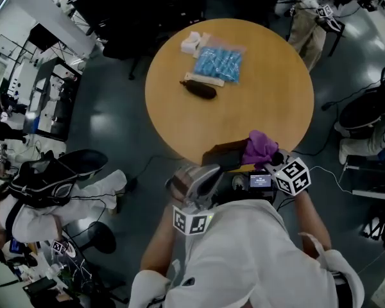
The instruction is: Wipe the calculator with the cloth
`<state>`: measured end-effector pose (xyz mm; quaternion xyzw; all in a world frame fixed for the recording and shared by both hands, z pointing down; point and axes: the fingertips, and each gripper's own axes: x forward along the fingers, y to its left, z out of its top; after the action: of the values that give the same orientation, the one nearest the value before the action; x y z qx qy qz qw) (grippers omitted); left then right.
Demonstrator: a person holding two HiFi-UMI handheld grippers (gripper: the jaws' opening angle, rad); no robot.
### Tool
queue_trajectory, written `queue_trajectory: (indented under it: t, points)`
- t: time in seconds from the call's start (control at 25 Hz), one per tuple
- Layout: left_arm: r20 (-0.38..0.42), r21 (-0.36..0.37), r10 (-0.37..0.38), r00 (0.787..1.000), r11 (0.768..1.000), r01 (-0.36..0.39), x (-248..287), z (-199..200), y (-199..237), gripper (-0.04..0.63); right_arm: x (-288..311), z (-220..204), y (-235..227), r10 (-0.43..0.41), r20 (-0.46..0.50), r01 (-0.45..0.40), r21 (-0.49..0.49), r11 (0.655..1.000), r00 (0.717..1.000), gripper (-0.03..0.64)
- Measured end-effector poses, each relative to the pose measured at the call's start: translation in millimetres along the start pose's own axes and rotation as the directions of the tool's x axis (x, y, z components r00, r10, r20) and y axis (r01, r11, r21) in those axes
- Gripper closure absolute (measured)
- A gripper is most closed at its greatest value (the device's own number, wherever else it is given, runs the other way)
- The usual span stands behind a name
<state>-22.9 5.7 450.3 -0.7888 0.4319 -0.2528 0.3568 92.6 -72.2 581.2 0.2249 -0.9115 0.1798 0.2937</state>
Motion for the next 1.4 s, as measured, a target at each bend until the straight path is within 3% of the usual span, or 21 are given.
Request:
queue_trajectory:
  t: [0.08,0.16,0.28,0.36,0.52,0.64,0.72,0.84,1.08,1.4]
  points:
    - [0.019,0.087,-0.031,0.999,0.996,0.03,0.7,-0.3,-1.7,0.552,-28.9,39.4,-5.9,-0.029,0.048,0.037,-0.172,0.984,0.998,0.535]
    - [0.044,0.15,-0.054,0.998,0.988,0.047,0.0,-0.4,1.3,0.552,-56.8,86.3,9.3,0.004,0.092,0.031,-0.376,0.926,0.996,0.535]
    - [0.068,0.236,-0.097,0.993,0.969,0.078,1.6,0.7,7.4,0.552,-85.1,141.6,48.3,0.074,0.083,-0.002,-0.655,0.756,0.994,0.535]
    - [0.072,0.283,-0.132,0.989,0.953,0.107,5.7,1.2,9.1,0.552,-85.3,158.4,70.5,0.093,0.035,-0.032,-0.774,0.632,0.995,0.535]
    - [0.081,0.332,-0.197,0.977,0.93,0.16,13.7,6.2,2.7,0.552,-59.5,147.8,101.3,0.09,-0.121,-0.148,-0.887,0.437,0.989,0.535]
    - [0.087,0.354,-0.24,0.967,0.915,0.196,13.2,14.2,-8.7,0.552,-47.4,136.6,119.2,0.082,-0.201,-0.217,-0.916,0.337,0.976,0.535]
    - [0.102,0.371,-0.258,0.961,0.906,0.204,11.4,20.0,-15.2,0.552,-42.5,132.5,124.3,0.087,-0.243,-0.258,-0.921,0.292,0.966,0.535]
    - [0.135,0.413,-0.27,0.953,0.89,0.194,9.0,31.5,-20.6,0.551,-39.6,126.3,125.1,0.119,-0.32,-0.341,-0.899,0.276,0.94,0.535]
    - [0.165,0.439,-0.275,0.947,0.88,0.179,3.7,37.3,-30.6,0.551,-38.3,122.4,118.3,0.239,-0.426,-0.488,-0.792,0.368,0.872,0.535]
    - [0.198,0.437,-0.282,0.939,0.883,0.173,-10.1,49.8,-35.1,0.551,-33.3,111.5,113.5,0.276,-0.465,-0.541,-0.722,0.432,0.841,0.535]
